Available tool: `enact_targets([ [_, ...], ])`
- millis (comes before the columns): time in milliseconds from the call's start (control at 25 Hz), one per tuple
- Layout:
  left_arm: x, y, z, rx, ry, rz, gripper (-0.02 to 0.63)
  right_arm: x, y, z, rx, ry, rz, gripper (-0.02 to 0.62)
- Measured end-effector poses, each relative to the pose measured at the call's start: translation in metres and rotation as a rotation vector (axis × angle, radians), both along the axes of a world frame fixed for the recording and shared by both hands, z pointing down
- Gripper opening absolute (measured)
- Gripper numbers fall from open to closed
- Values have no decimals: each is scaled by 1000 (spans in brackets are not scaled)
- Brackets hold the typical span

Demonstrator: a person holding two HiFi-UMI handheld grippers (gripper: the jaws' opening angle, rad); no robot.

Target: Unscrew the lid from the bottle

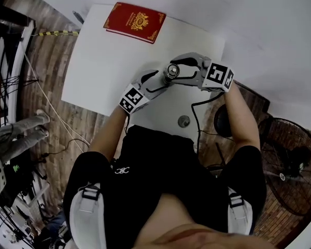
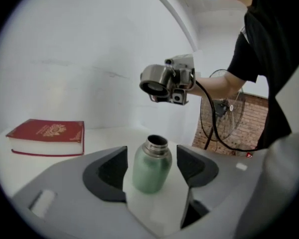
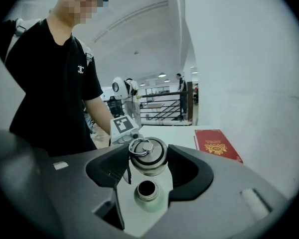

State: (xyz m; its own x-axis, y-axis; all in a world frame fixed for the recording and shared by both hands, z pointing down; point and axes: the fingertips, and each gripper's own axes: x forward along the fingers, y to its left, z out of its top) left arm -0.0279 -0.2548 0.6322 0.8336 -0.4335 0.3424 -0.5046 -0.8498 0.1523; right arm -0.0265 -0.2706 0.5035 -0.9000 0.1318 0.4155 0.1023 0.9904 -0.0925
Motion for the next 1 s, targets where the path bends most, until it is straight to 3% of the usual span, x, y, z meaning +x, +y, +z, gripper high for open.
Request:
enact_targets([
  [120, -27, -1, -29, 54, -1, -106, 349, 3, -3, -17, -7, -71, 186, 247],
  [280, -62, -11, -69, 129, -8, -265, 290, 20, -10, -33, 0, -164, 475, 247],
  [400, -87, -21, -108, 209, -3, -401, 179, 39, -13, -52, 6, -244, 703, 247],
  [480, -105, -27, -133, 253, 6, -505, 55, 58, -15, -64, 23, -293, 869, 247],
  [560, -118, -31, -151, 273, 26, -581, 54, 76, -14, -73, 44, -329, 1008, 247],
  [760, -123, -33, -164, 282, 39, -624, 54, 104, -5, -75, 150, -325, 1226, 247],
  [1000, -106, -27, -178, 298, 45, -593, 54, 115, 8, -73, 177, -324, 1307, 247],
])
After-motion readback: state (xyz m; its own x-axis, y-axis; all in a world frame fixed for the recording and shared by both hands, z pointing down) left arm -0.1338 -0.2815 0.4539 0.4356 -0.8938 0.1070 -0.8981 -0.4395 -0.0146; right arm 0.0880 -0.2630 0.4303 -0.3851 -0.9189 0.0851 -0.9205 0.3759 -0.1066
